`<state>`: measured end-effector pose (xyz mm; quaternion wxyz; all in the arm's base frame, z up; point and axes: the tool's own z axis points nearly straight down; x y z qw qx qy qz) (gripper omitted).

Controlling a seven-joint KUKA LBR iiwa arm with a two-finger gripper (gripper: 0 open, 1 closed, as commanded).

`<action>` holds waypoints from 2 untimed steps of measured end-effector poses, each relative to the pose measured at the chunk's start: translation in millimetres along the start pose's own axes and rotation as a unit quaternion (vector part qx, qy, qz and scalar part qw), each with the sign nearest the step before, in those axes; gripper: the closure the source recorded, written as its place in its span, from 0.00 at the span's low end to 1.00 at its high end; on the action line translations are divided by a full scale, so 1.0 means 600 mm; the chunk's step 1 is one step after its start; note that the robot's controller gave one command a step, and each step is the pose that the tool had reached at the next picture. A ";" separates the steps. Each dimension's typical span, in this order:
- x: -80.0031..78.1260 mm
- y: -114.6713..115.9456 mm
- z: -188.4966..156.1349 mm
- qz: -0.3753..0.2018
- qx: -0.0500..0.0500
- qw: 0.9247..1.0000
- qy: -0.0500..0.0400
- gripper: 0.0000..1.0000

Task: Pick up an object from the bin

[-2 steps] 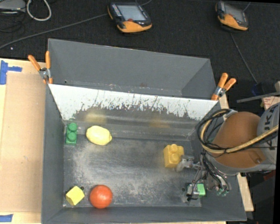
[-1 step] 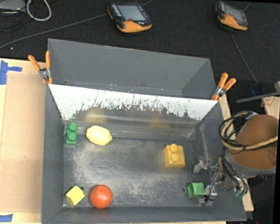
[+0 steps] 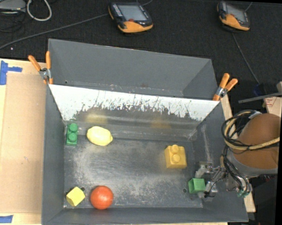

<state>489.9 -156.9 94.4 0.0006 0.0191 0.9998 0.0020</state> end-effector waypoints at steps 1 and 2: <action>0.000 0.000 0.000 0.000 0.000 1.000 0.000 1.00; 0.004 0.000 0.042 0.012 0.000 1.000 0.000 1.00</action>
Offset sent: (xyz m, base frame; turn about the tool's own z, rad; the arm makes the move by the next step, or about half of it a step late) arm -0.0029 -0.0017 -0.0243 0.0299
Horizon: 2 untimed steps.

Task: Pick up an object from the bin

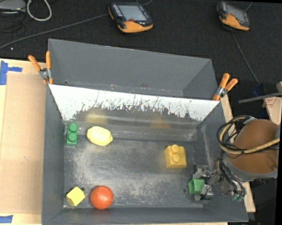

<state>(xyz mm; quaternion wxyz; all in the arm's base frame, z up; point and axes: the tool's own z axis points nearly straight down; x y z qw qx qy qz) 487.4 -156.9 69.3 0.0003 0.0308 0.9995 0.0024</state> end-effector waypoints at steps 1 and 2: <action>0.000 0.000 0.000 0.000 0.000 1.000 0.000 1.00; -0.007 0.001 -0.126 0.004 -0.001 1.000 0.002 1.00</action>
Offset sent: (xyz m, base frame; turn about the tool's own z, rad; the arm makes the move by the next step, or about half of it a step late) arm 0.0071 -0.0002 0.0976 0.0141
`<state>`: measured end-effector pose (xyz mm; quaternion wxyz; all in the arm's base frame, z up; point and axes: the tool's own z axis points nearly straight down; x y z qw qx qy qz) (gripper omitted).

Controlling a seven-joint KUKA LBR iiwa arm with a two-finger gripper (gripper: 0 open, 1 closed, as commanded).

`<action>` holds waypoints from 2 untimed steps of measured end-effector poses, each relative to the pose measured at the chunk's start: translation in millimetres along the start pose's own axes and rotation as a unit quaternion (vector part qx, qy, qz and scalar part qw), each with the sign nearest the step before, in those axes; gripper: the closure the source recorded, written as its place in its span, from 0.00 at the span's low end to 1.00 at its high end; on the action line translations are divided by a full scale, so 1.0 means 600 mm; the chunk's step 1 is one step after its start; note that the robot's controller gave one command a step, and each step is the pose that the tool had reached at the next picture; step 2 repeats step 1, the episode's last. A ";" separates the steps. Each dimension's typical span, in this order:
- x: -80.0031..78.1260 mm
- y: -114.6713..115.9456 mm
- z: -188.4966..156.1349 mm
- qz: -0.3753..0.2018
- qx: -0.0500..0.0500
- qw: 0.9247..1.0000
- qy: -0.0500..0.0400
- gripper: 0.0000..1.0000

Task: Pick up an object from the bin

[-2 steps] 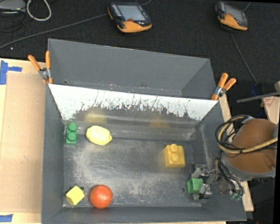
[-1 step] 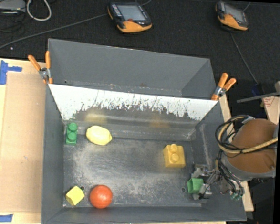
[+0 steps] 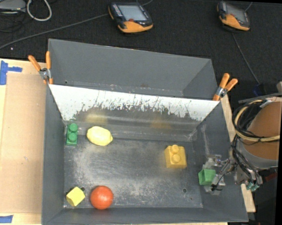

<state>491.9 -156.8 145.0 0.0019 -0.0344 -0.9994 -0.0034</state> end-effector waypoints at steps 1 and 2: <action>-0.004 0.000 -0.102 0.021 0.000 1.000 0.000 1.00; -0.004 0.000 -0.102 0.021 0.000 1.000 0.000 1.00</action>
Offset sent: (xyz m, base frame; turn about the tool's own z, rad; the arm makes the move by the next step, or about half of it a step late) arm 0.0025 0.0029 0.1291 0.0349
